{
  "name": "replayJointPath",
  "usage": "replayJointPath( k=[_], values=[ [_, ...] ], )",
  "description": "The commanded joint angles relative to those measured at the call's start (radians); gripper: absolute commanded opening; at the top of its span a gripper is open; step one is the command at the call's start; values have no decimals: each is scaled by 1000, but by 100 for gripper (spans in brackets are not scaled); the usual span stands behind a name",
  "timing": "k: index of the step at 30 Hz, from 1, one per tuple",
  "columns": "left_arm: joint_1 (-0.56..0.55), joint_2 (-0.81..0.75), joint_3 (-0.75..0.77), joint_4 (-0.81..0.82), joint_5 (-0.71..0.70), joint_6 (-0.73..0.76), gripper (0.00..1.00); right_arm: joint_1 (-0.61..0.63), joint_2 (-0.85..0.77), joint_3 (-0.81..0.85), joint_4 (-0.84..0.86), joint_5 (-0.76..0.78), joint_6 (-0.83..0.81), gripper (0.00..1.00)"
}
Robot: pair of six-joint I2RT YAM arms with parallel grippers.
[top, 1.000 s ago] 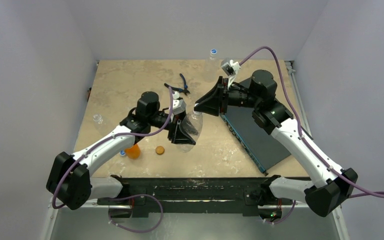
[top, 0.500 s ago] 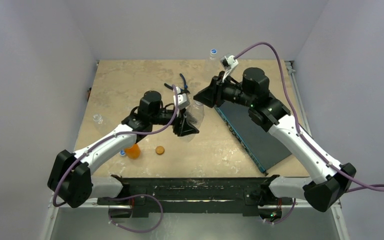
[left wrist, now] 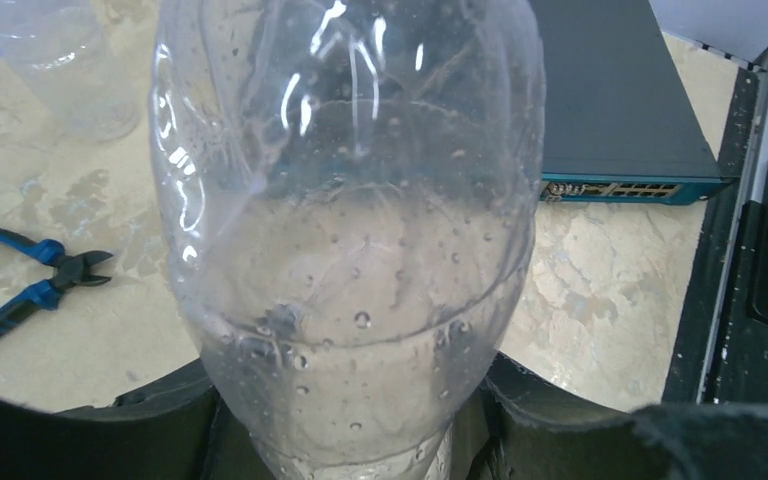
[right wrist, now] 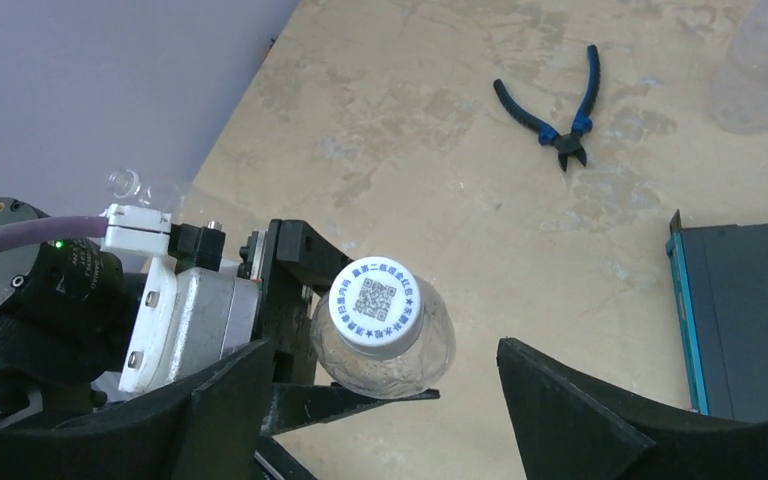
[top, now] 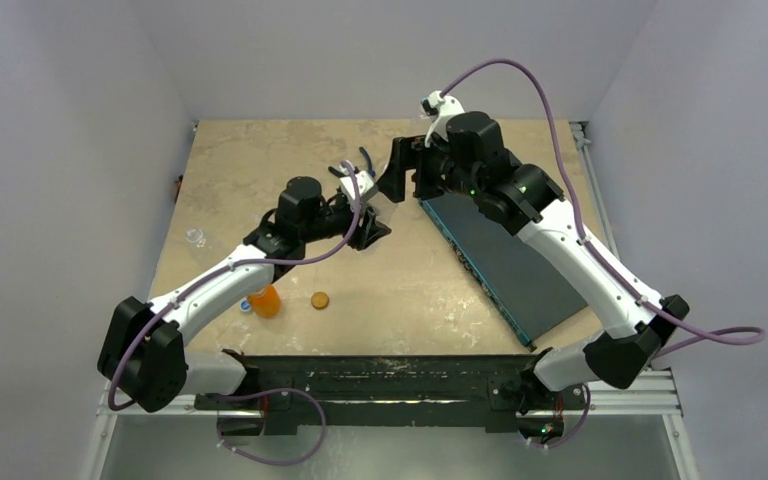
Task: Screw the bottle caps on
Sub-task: Screw the bottle cap onto the plastic bottle, then place the plastic bottle at the center of the board.
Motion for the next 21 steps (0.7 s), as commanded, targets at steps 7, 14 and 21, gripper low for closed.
replayJointPath(
  k=[7,14,21],
  values=[
    [-3,-19,-31,57,-25,50,0,20,37,63,-78,-11,15,72],
    [-19,-17,-29,41,-18,67,0,30,76,82,-71,5,18,64],
    [-32,-15,-25,15,-35,81,0,29,60,84,-64,58,59,63]
  ],
)
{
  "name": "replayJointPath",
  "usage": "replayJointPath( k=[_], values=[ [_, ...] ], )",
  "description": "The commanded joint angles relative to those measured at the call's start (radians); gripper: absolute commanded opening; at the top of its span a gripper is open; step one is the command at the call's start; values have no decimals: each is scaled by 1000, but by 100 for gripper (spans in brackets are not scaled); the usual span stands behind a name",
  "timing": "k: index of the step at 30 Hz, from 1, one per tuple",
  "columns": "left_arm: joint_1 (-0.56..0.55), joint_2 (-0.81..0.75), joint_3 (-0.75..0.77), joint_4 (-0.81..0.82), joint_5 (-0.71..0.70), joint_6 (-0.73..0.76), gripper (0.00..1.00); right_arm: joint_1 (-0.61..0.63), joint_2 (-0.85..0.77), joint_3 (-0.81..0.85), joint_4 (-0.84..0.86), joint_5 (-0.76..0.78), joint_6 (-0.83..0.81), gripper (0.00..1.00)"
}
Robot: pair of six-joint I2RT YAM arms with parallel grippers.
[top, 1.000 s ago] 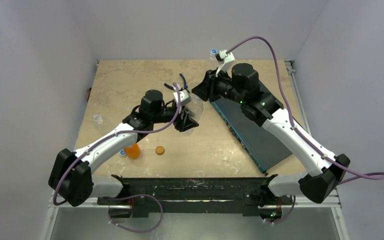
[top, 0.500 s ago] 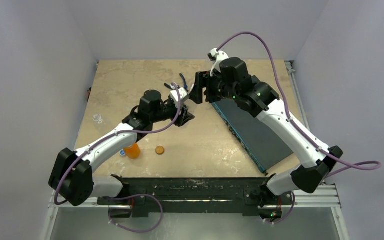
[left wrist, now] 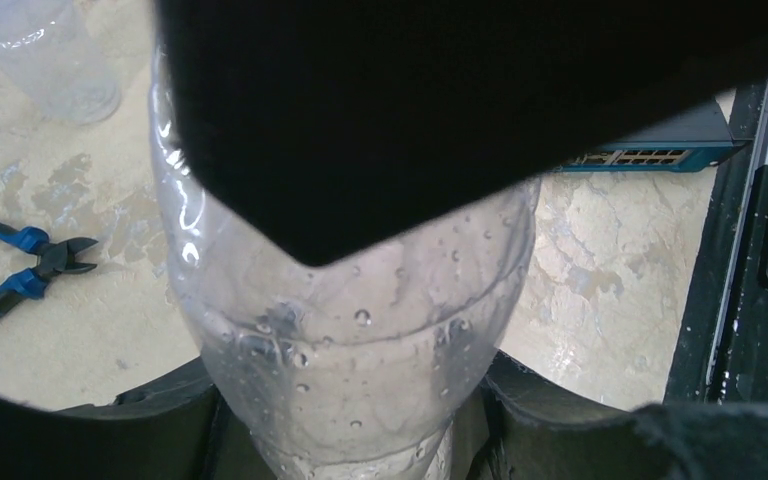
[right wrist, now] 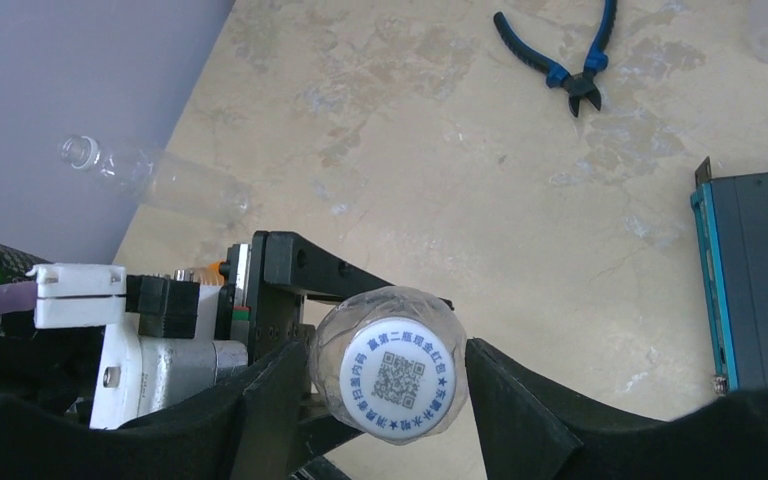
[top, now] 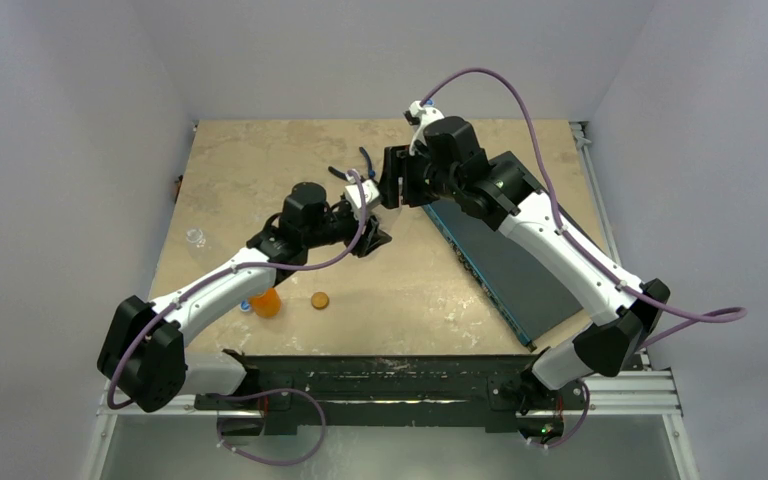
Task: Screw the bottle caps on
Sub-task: Place the plastic bottle at the center of the board.
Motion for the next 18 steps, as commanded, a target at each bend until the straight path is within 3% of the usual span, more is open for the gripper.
replayJointPath(
  k=[1,11,18],
  values=[
    [-11,-11,4,9,-11,31,0,3,-36,45,14,53,33,63],
    [-14,-11,7,-3,-26,36,0,3,-68,19,20,55,41,56],
    [-25,-16,12,-8,-27,38,0,2,-45,22,18,53,37,38]
  ],
)
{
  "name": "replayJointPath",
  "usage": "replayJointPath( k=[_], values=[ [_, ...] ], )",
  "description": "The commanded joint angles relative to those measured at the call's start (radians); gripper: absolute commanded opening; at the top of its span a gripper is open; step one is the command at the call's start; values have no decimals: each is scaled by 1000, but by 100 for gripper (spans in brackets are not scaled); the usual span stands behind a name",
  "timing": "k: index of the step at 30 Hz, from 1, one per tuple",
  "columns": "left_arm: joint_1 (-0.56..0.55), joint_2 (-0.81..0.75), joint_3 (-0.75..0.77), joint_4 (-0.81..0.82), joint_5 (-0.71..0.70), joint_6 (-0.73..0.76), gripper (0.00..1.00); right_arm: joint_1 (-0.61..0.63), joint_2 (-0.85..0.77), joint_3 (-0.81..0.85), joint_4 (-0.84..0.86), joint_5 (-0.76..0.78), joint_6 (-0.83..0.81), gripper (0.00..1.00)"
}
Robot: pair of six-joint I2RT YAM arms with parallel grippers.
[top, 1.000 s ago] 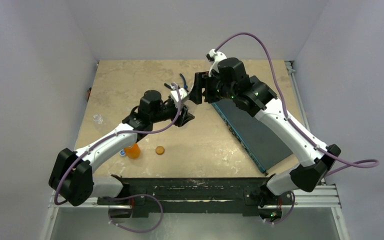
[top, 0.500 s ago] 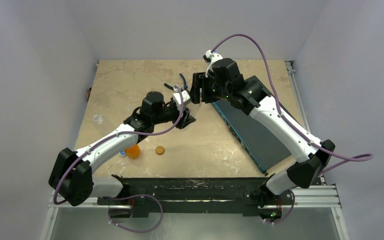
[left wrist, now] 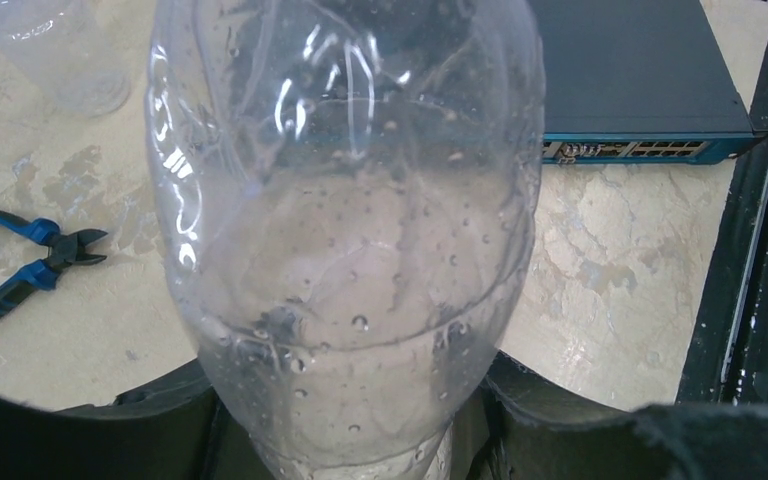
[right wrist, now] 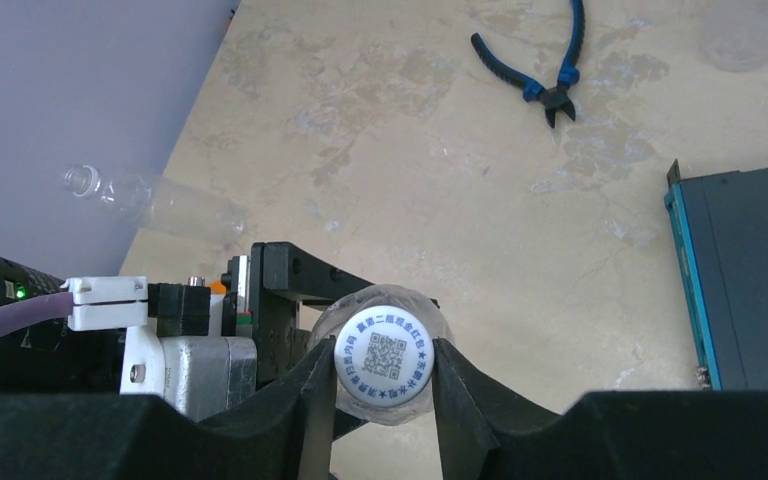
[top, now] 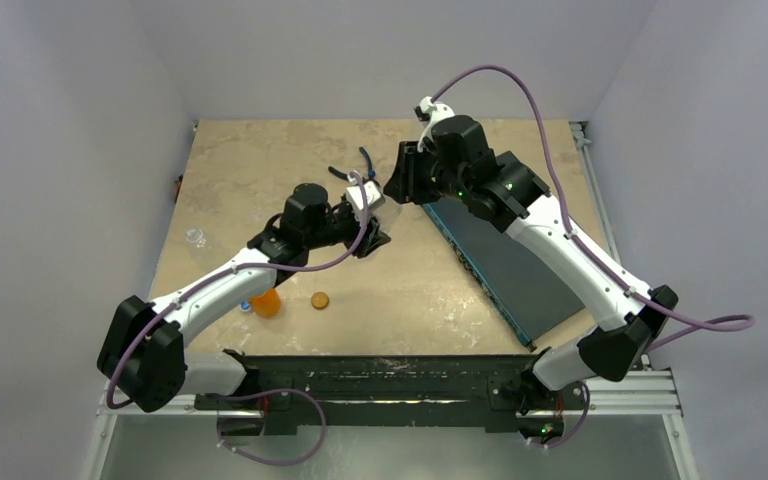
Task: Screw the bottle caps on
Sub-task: Place the plastic bottle at the center of the board.
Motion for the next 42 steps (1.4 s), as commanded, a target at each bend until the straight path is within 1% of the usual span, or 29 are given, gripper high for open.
replayJointPath(
  k=[1,3,5,6,8,9,11,13,14,15,19,21,24,25,29,31,35,39,42],
  values=[
    [-13,-17,14,9,-4,18,0,5,-10,21,20,7,6,36],
    [-12,-21,16,9,-11,17,0,5,-8,22,18,8,3,28],
    [-12,-22,22,9,-22,6,0,5,-4,26,15,8,2,18],
    [-12,-23,24,11,-36,-7,5,5,-1,31,15,4,0,14],
    [-12,-35,23,21,-71,-43,31,5,6,44,15,19,-14,7],
    [-11,-42,20,29,-88,-56,41,4,13,54,8,33,-19,5],
    [-11,-61,13,37,-142,-83,56,1,31,85,-5,64,-31,2],
    [-10,-77,13,38,-189,-101,82,-11,54,114,-12,101,-42,0],
    [-8,-84,14,35,-207,-119,89,-19,65,125,-13,113,-47,0],
    [-7,-91,15,34,-228,-127,92,-31,78,139,-14,121,-51,0],
    [2,-110,39,-13,-317,-137,98,-69,116,156,37,160,-74,0],
    [8,-122,48,-43,-354,-135,99,-77,144,166,72,191,-99,0],
    [12,-148,57,-79,-437,-126,100,-83,192,169,149,284,-153,0],
    [15,-155,61,-114,-464,-125,100,-87,209,164,185,311,-173,0],
    [21,-193,39,-116,-540,-128,100,-109,292,169,321,349,-239,0],
    [25,-213,19,-107,-563,-126,100,-119,343,178,403,376,-267,0],
    [31,-239,0,-114,-567,-105,100,-141,434,212,501,384,-304,0],
    [33,-253,-9,-114,-593,-107,100,-169,530,282,530,339,-312,0],
    [34,-259,-22,-113,-609,-107,100,-172,587,334,531,347,-336,0]
  ],
)
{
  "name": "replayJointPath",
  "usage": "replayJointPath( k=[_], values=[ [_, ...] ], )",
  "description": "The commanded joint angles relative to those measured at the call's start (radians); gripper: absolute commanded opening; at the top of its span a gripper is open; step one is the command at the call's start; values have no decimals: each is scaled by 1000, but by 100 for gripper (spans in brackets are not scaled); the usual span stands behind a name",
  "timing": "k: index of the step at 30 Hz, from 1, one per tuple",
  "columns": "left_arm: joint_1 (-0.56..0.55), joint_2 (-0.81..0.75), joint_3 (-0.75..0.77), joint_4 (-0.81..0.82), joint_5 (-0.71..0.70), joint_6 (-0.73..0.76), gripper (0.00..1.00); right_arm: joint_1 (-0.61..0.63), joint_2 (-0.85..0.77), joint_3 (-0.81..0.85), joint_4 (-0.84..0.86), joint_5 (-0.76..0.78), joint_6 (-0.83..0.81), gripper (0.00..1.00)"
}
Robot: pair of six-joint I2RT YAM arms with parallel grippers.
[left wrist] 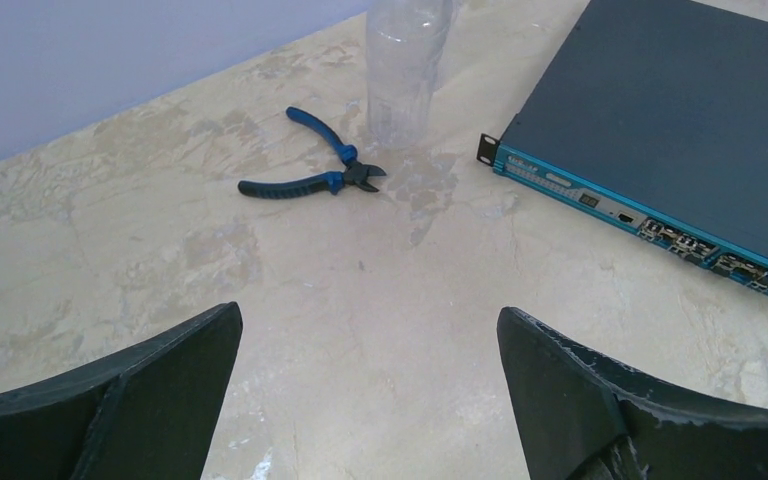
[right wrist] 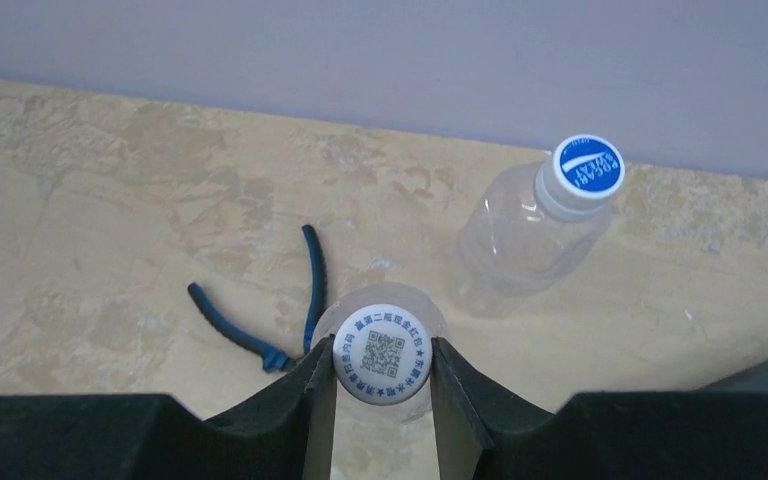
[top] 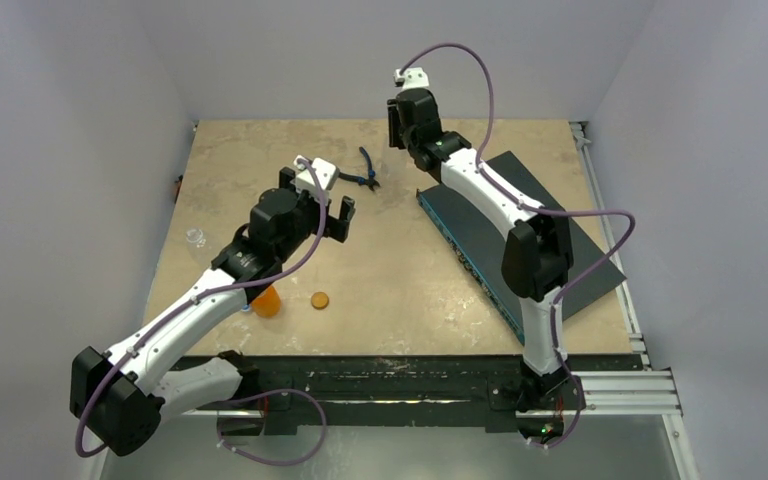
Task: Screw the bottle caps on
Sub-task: Place the plastic bottle at the center of the board.
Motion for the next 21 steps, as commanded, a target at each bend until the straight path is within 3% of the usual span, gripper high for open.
replayJointPath(
  k=[1,7,21],
  values=[
    [11,-24,-23,12,-47,0,100,-15,38,113,95,3,-55,1],
    [14,-13,-26,8,-51,-8,100,-20,118,212,37,-19,-62,3],
    [18,1,-44,23,-42,-11,100,-19,146,228,-34,-54,-57,9]
  ],
)
